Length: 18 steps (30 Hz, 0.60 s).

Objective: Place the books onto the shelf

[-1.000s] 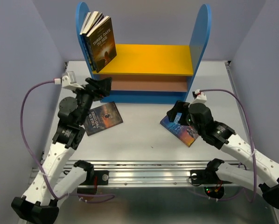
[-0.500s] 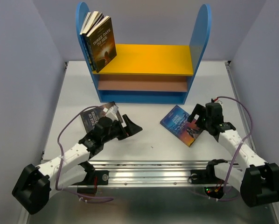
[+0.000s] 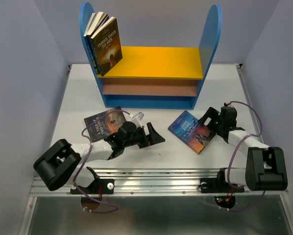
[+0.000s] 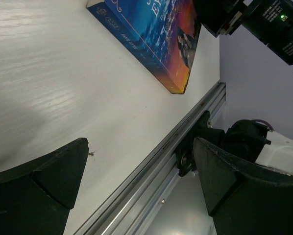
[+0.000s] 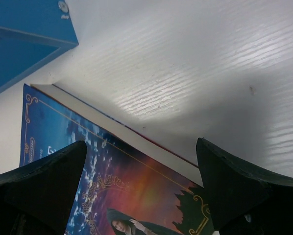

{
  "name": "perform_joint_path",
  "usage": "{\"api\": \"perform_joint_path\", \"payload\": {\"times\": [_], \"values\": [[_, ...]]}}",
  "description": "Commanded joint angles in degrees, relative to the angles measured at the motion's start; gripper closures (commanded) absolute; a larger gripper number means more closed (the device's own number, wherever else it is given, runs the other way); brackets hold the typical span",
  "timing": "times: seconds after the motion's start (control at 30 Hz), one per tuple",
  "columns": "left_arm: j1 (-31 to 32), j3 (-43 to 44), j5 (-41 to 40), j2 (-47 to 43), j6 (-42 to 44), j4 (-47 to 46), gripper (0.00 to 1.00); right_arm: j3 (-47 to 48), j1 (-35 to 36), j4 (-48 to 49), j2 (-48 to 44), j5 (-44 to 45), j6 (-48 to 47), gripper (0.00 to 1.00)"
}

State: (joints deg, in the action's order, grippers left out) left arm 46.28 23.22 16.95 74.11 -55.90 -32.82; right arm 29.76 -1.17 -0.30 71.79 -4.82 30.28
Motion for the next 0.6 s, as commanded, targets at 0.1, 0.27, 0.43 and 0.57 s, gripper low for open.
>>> {"api": "perform_joint_path", "payload": {"times": [0.1,0.27,0.43,0.57], "values": [[1.79,4.55,2.56,6.83,-1.67,-9.89,0.01,-8.21,-0.24,10.14,-4.28,-13.01,3.2,0.03],[1.97,5.52,2.74,12.46,-3.25,-11.56,0.01,-13.57,1.07,8.82,-12.01,-21.54,4.96,0.05],[2.14,6.92,2.83,17.29,-3.51,-12.53,0.01,-14.46,5.38,6.54,-17.2,-23.65,7.59,0.05],[2.15,7.89,1.87,19.67,-3.34,-12.45,0.01,-15.43,14.68,9.25,-17.47,-19.8,11.63,0.05]]}}
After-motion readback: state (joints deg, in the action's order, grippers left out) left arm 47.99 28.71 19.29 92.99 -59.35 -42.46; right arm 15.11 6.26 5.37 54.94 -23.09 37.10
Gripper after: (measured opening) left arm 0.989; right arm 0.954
